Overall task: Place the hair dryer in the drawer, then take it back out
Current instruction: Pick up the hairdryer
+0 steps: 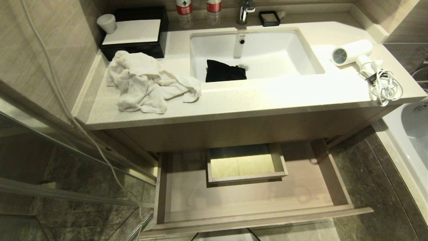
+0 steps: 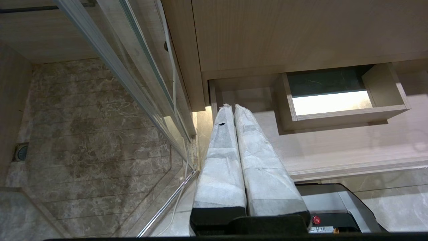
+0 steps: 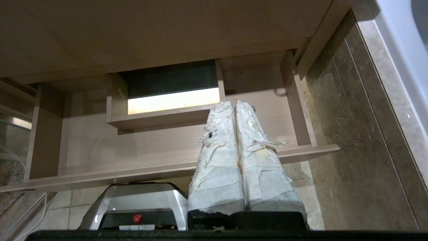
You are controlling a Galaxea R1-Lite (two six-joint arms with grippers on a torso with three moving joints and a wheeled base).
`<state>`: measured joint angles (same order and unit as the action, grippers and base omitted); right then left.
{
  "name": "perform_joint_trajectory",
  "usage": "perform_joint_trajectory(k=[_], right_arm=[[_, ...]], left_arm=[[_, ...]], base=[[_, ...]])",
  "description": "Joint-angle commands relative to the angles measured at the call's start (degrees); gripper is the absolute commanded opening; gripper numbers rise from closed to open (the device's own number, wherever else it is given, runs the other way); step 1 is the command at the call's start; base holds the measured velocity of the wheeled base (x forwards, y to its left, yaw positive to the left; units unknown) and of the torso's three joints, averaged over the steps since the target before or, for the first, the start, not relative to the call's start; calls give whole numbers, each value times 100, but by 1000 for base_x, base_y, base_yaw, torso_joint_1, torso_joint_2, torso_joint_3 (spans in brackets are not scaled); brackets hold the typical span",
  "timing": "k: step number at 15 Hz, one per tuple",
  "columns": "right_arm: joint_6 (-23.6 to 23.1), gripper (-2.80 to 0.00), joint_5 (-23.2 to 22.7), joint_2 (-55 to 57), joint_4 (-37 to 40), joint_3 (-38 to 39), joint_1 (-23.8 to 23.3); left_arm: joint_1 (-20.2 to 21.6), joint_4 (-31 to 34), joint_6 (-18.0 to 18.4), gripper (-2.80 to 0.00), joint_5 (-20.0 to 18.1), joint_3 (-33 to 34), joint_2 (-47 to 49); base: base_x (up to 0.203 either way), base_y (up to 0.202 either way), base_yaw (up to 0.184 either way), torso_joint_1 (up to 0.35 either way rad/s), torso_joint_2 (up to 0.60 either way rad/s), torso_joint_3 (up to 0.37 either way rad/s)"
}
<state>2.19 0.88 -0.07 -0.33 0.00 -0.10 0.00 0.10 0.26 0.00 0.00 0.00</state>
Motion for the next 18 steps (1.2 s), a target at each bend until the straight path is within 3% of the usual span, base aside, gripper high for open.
perform_joint_trajectory(k=[1, 18], right_arm=[[0, -280, 0, -1, -11, 9, 1], [9, -280, 0, -1, -2, 9, 1]], left_arm=[[0, -1, 1, -280, 0, 9, 0], [0, -1, 1, -280, 0, 6, 0]], base=[[0, 0, 0, 0, 0, 0], [0, 0, 0, 37, -77, -38]])
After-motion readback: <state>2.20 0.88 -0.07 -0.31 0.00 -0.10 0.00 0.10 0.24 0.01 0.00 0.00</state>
